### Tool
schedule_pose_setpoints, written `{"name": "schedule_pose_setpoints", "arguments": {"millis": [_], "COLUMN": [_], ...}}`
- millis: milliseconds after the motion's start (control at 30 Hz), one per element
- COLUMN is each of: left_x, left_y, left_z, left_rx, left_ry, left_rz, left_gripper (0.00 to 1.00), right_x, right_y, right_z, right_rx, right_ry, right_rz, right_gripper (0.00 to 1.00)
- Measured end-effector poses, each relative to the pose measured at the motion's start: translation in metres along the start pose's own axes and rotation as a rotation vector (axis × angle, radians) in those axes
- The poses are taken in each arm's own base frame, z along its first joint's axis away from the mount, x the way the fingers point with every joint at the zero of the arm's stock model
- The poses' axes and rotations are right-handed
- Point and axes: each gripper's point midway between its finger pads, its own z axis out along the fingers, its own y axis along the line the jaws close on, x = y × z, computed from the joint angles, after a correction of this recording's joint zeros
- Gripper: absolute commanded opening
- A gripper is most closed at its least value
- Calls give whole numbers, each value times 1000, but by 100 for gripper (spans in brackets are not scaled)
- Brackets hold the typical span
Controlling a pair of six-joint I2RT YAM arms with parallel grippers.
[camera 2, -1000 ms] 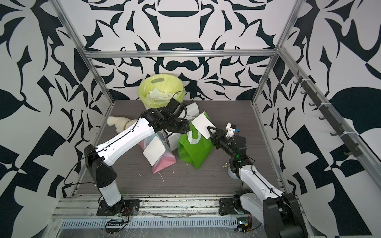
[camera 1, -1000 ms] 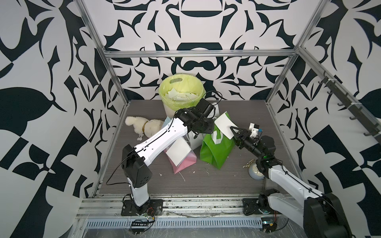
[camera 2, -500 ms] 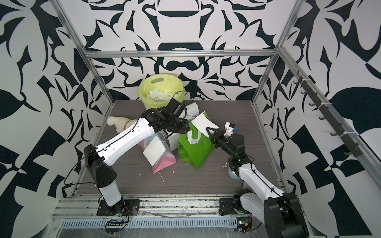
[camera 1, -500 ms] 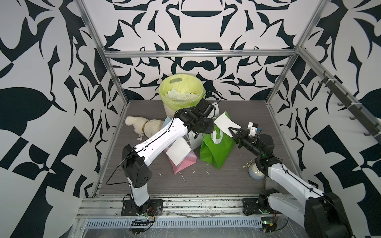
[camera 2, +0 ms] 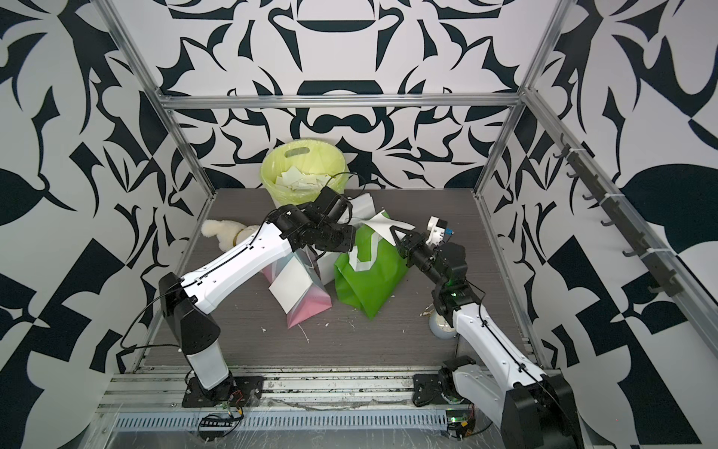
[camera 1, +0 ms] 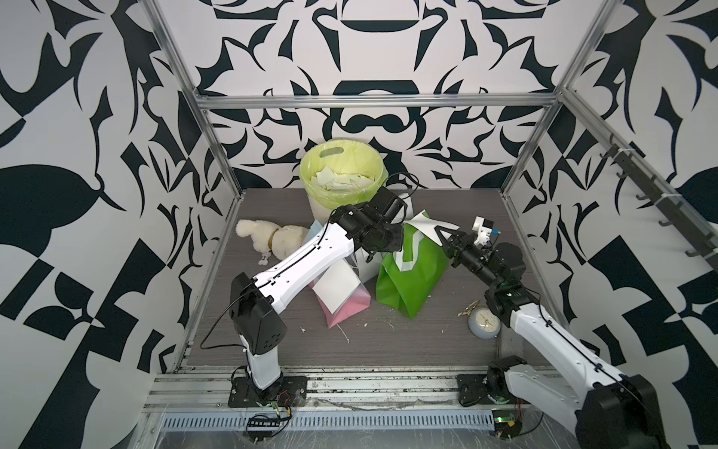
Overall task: Shred takeout receipts and throw away
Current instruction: Tear off the takeout receipt from the takeout bag.
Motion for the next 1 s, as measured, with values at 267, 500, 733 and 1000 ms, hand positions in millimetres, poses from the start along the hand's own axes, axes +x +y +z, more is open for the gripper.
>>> {"name": "schedule_pose_setpoints", "arguments": {"millis": [267, 500, 733, 1000], "left_x": [0, 0, 1, 1], "left_y": [3, 5, 4, 5], "left_z": [0, 0, 0, 0], "left_rx": [-18, -27, -27, -28], "left_ry": [-4, -4, -1, -1], "left_rz": [0, 1, 4, 6], "left_gripper": [0, 0, 0, 0], "right_x": [-11, -18, -22, -23], "right_y": [15, 37, 53, 52], "right_z": [18, 27, 31, 31], "right_rx": [-14, -53, -75, -69], "right_ry": [-8, -11, -12, -13], "right_rz": [27, 33, 31, 35], "right_gripper": [0, 0, 0, 0]}}
